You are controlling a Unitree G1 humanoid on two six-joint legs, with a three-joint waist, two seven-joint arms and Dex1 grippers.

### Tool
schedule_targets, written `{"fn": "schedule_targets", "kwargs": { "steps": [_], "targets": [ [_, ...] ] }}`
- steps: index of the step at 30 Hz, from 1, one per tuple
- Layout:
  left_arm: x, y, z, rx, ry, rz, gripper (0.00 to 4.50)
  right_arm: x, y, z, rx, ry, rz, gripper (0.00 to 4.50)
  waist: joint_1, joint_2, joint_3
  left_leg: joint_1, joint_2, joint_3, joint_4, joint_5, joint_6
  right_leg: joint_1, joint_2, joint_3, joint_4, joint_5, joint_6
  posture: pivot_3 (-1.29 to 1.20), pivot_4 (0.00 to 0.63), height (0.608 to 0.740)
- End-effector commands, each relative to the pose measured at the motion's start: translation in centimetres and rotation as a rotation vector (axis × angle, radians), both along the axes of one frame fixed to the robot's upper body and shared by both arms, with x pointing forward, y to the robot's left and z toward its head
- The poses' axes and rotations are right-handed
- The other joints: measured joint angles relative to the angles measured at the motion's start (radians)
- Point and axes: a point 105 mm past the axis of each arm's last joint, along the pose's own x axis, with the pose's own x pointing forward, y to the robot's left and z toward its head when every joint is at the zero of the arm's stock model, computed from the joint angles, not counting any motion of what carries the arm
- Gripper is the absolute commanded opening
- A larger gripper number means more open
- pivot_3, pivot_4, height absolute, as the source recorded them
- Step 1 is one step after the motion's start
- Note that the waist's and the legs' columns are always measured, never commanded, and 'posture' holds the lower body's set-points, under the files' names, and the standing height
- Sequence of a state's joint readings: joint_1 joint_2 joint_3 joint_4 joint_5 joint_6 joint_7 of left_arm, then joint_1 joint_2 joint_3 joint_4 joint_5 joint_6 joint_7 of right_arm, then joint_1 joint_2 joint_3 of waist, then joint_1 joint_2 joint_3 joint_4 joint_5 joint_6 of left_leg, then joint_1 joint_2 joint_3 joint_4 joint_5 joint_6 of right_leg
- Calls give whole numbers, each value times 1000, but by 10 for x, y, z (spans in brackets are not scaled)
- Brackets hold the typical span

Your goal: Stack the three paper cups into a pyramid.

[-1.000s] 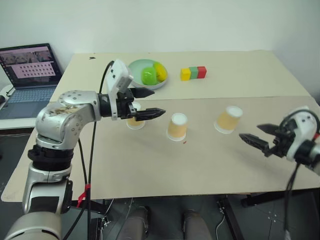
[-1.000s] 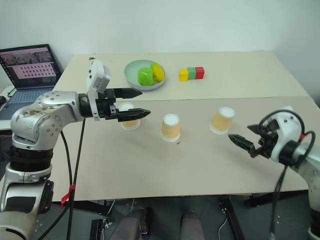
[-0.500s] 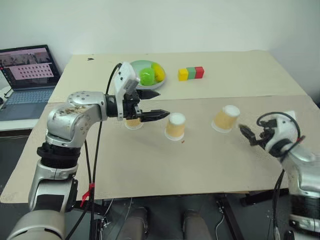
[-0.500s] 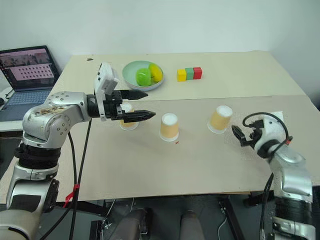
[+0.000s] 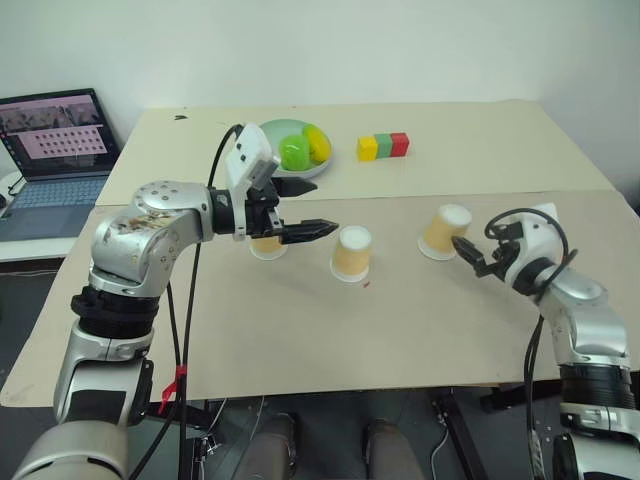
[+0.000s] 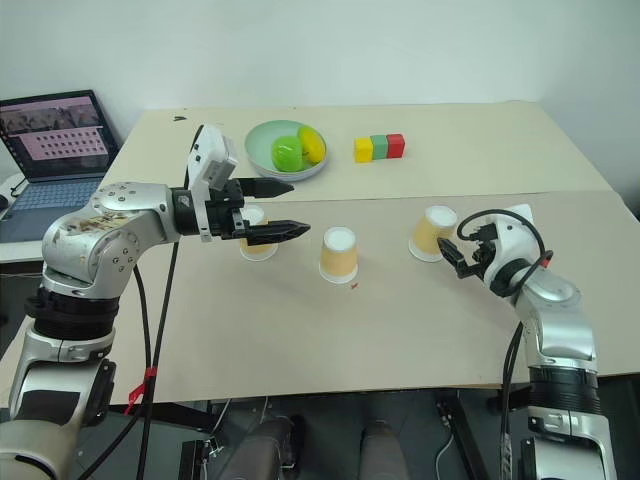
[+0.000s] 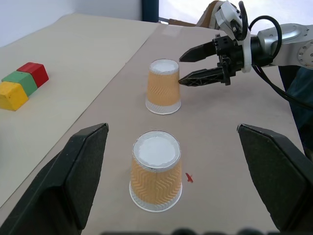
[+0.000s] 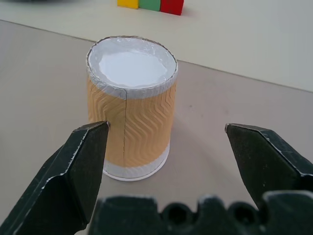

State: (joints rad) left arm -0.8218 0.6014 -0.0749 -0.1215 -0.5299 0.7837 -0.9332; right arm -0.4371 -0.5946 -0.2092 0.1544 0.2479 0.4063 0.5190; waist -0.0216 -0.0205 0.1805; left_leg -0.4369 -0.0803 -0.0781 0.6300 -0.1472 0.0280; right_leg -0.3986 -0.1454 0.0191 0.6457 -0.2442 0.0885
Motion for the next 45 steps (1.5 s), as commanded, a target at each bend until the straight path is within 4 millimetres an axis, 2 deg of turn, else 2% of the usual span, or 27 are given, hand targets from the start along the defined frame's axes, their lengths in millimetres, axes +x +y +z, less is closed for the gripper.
{"fn": "schedule_targets", "kwargs": {
  "steps": [1,5,19,31,34,36,43,45],
  "targets": [
    [-4,0,11,-10,-56,-6,4500,12,9,18,-6,-76,25,4431,0,0,0,0,0,0,0,0,0,0,0,0,0,0,0,0,150,740],
    [-4,-2,11,-12,-55,-12,4500,26,17,22,-5,-83,51,4431,-2,0,0,0,0,0,0,0,0,0,0,0,0,0,0,0,150,740],
    [-5,-1,11,-13,-64,3,4500,50,40,22,12,-86,119,4431,-4,0,0,0,0,0,-1,0,0,-1,0,0,0,0,0,0,150,740],
    [-6,-3,8,-14,-57,-6,4500,57,40,30,48,-128,97,4431,-17,0,0,0,-1,0,-1,0,0,-1,0,0,0,0,0,0,150,740],
    [-8,-6,4,-4,-52,-23,4500,57,39,32,46,-140,90,3748,-20,0,0,0,0,0,-1,0,0,-2,0,0,0,0,0,0,150,740],
    [-8,-7,3,-3,-52,-25,4500,57,37,33,36,-147,77,2968,-20,0,0,0,0,0,-2,0,0,-2,0,0,0,0,0,0,150,740],
    [-8,-8,2,-6,-50,-33,4500,49,32,36,37,-155,66,2968,-20,0,0,0,-1,0,-2,0,-1,-2,0,1,0,0,0,0,150,740],
    [-8,-9,1,-4,-49,-35,4500,43,32,43,58,-169,79,2968,-20,0,0,0,-1,0,-2,0,0,-2,0,1,0,0,0,0,150,740]
  ]
}}
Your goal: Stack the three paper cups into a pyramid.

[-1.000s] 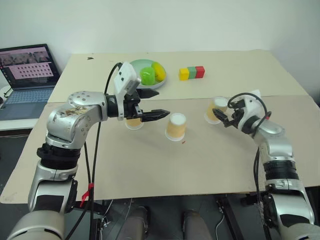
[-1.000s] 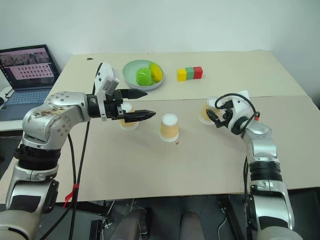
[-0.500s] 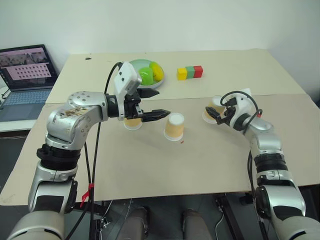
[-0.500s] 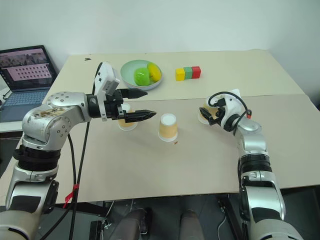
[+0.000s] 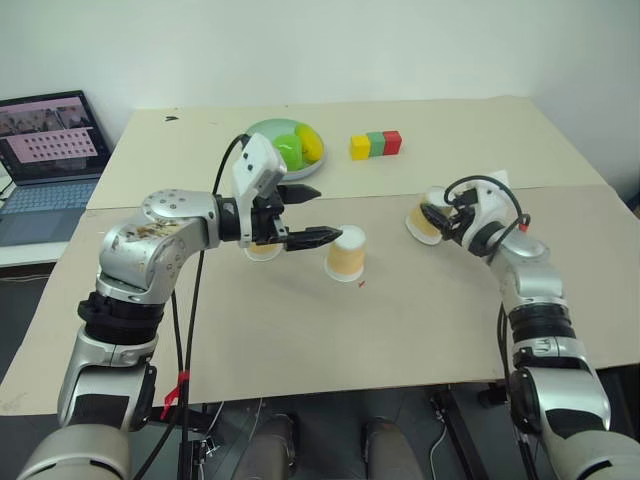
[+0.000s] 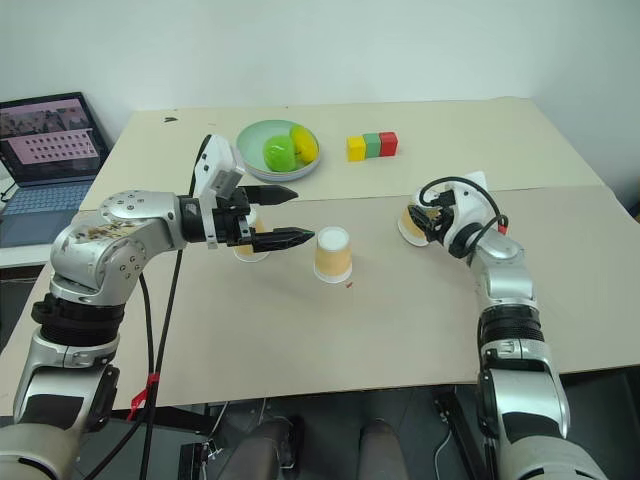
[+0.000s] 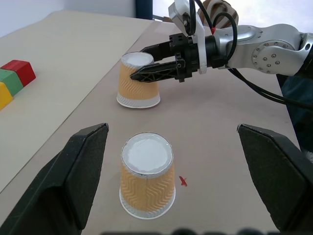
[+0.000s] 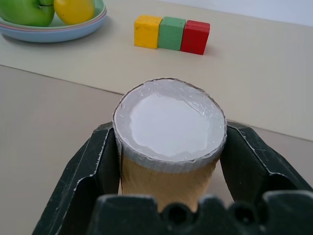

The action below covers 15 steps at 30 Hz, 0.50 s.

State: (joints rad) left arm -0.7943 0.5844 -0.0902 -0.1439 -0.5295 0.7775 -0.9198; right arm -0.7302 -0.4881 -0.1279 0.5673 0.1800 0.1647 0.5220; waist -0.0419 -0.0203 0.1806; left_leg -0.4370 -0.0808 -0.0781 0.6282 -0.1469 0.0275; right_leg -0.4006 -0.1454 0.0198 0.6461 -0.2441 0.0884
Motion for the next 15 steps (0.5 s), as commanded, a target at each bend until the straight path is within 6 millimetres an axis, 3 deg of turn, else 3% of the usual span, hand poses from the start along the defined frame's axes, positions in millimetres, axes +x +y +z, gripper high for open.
{"fn": "schedule_targets", "kwargs": {
  "steps": [1,4,7,11,15],
  "targets": [
    [-5,-3,9,-2,-57,-25,4500,-15,-3,35,22,-89,31,2968,0,0,0,0,0,0,0,0,0,0,0,0,0,0,0,0,150,740],
    [-4,-2,9,1,-54,-27,4500,-45,6,44,-2,-48,154,2968,7,0,0,-1,0,0,0,0,0,-1,0,0,0,0,0,0,150,740],
    [-3,-1,8,3,-54,-28,4500,-66,13,41,-20,10,214,2968,7,0,0,-2,0,0,0,0,0,-2,0,0,0,0,0,0,150,740],
    [-2,-4,8,1,-53,-36,4500,-84,29,30,-43,60,271,2968,5,0,0,-2,1,0,1,0,0,-1,1,0,1,0,0,0,150,740],
    [-1,-6,8,-1,-54,-45,4500,-89,42,17,-12,96,288,2968,6,0,0,-2,1,0,1,0,0,-1,0,0,1,0,0,0,150,740]
  ]
}}
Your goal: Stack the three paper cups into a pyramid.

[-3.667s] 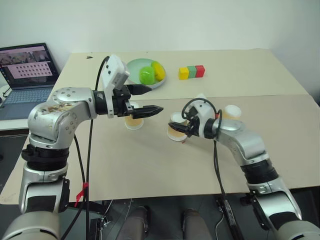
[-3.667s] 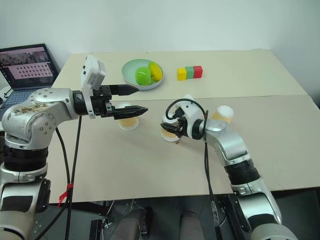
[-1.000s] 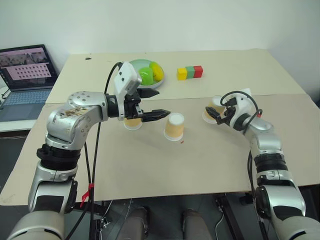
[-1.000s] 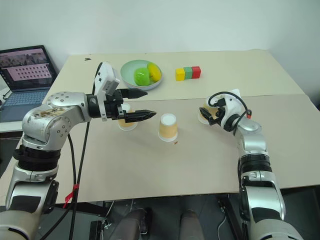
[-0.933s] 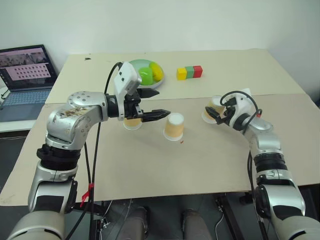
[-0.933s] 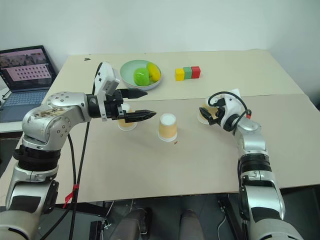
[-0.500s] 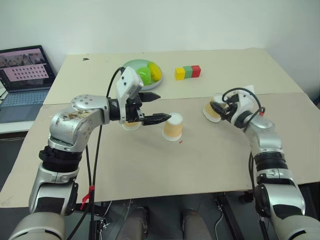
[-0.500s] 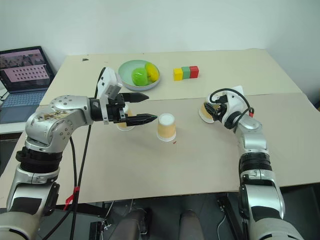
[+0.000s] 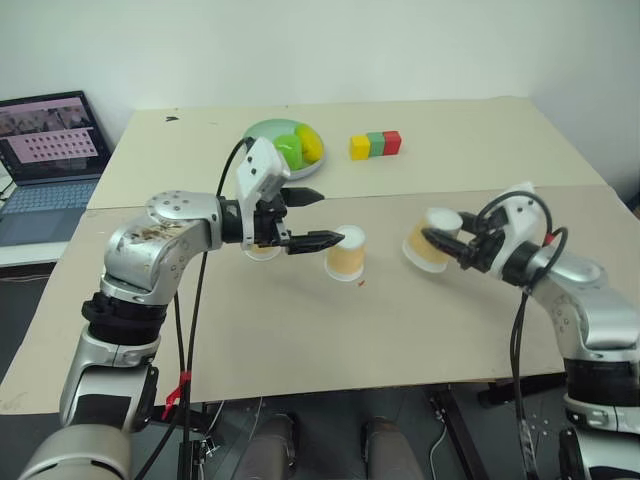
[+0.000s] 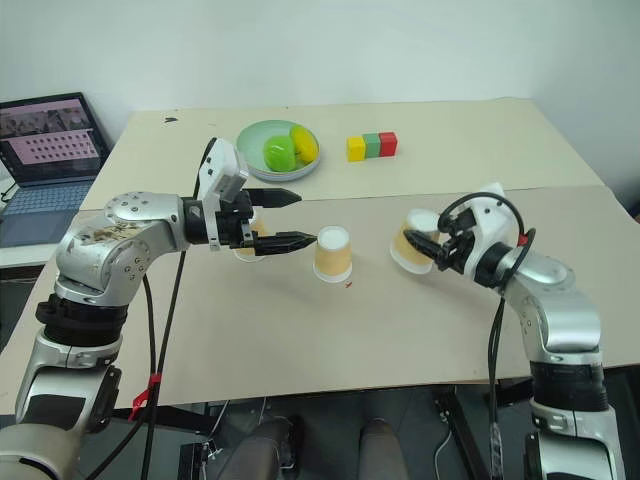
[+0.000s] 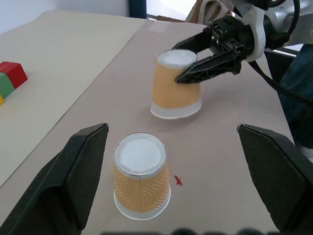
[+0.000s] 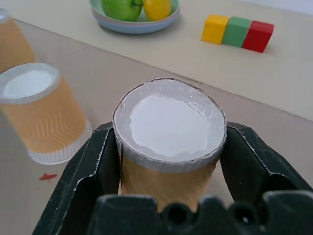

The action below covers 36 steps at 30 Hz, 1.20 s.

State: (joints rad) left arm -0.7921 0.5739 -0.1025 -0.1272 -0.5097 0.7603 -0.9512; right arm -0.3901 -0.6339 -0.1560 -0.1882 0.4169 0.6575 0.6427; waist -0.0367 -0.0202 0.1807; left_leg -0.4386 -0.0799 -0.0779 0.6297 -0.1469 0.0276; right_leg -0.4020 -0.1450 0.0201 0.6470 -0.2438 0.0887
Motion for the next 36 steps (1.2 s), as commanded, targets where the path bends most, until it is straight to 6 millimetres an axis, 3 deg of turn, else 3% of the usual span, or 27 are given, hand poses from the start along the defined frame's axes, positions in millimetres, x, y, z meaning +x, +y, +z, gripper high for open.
{"fn": "schedule_targets", "kwargs": {
  "steps": [1,11,24,29,36],
  "targets": [
    [-1,-4,13,-12,-62,-21,4500,-3,16,3,23,-15,26,2968,1,0,0,0,0,0,0,0,0,0,0,0,0,0,0,0,150,740],
    [-2,-3,16,-7,-75,-20,4500,5,44,-18,58,26,70,2968,3,0,0,0,0,0,0,0,0,0,0,0,0,0,0,0,150,740],
    [-2,-1,18,-4,-86,-2,4500,21,48,-10,95,-20,43,2968,-1,0,0,0,0,0,0,0,0,-1,0,0,0,0,0,0,150,740],
    [-2,-2,18,-8,-87,-6,4500,22,49,-7,100,-25,39,4467,1,0,0,0,0,0,0,0,0,-1,0,0,0,0,0,0,150,740],
    [0,-3,19,-6,-90,-11,4500,15,50,3,122,-43,60,4467,1,0,0,0,0,0,0,0,0,-1,0,0,0,0,0,0,150,740]
  ]
}}
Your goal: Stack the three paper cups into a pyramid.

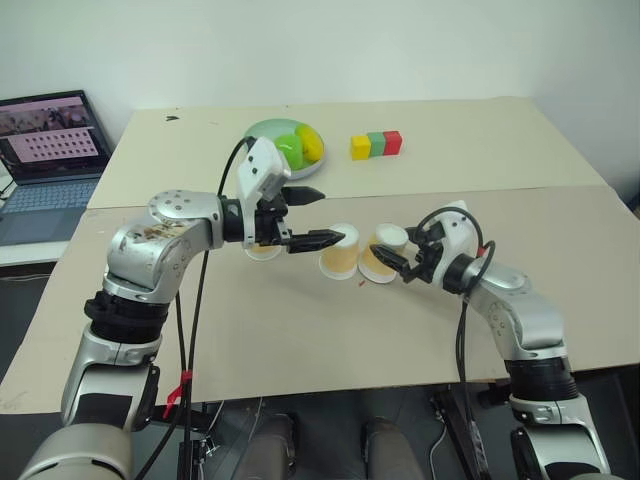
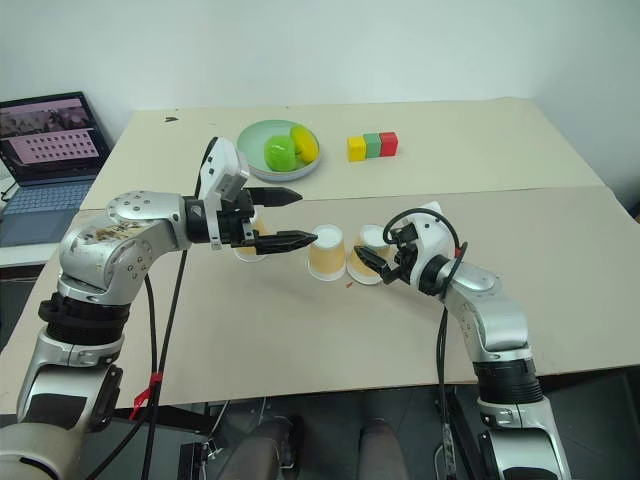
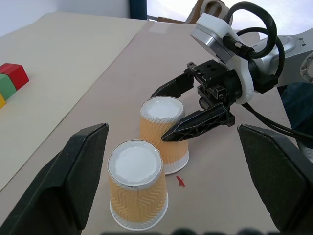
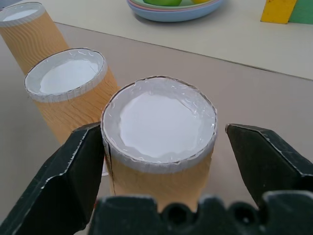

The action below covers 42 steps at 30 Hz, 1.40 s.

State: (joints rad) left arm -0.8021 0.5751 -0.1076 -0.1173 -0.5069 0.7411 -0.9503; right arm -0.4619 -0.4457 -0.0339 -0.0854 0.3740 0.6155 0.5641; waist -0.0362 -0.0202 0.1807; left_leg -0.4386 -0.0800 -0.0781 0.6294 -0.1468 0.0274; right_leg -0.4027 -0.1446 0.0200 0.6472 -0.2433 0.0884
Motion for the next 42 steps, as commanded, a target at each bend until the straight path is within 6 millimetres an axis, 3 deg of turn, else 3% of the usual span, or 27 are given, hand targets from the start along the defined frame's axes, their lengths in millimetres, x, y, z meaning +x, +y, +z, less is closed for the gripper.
{"fn": "schedule_targets", "kwargs": {
  "steps": [1,12,17,22,26,28,35,42],
  "targets": [
    [-2,-2,16,-5,-73,-11,4500,-5,-1,29,27,-90,12,4467,0,0,0,0,0,0,0,0,0,0,0,0,0,0,0,0,150,740],
    [0,-5,15,-1,-74,-25,4500,-33,-1,69,85,-148,113,4467,2,0,0,0,0,0,0,0,0,0,0,0,0,0,0,0,150,740],
    [0,1,15,6,-70,-12,4500,-48,-25,99,109,-218,136,4467,9,0,0,0,0,0,0,0,0,0,0,0,-1,0,0,0,150,740],
    [11,15,25,-39,-81,88,4500,-48,-38,101,67,-187,121,4467,14,0,0,0,0,0,0,0,0,0,0,0,-1,0,0,0,150,740],
    [49,69,46,-143,-166,448,4500,-36,-30,109,30,-214,168,4467,9,0,0,0,1,1,1,0,0,0,0,0,0,0,0,0,150,740],
    [57,93,44,-185,-147,577,4500,-29,-20,109,24,-226,204,4467,2,0,0,0,1,1,1,0,0,0,0,0,0,1,-1,0,150,740],
    [30,110,34,-160,-133,630,4500,-12,2,102,-22,-205,303,4467,6,-1,0,-2,0,0,0,0,0,-2,0,0,-1,1,0,0,150,740],
    [-2,129,6,-99,-80,678,4500,-29,-14,100,-207,-165,391,4467,20,-1,0,-2,1,0,-1,0,0,-3,0,0,-1,1,0,0,150,740]
  ]
}}
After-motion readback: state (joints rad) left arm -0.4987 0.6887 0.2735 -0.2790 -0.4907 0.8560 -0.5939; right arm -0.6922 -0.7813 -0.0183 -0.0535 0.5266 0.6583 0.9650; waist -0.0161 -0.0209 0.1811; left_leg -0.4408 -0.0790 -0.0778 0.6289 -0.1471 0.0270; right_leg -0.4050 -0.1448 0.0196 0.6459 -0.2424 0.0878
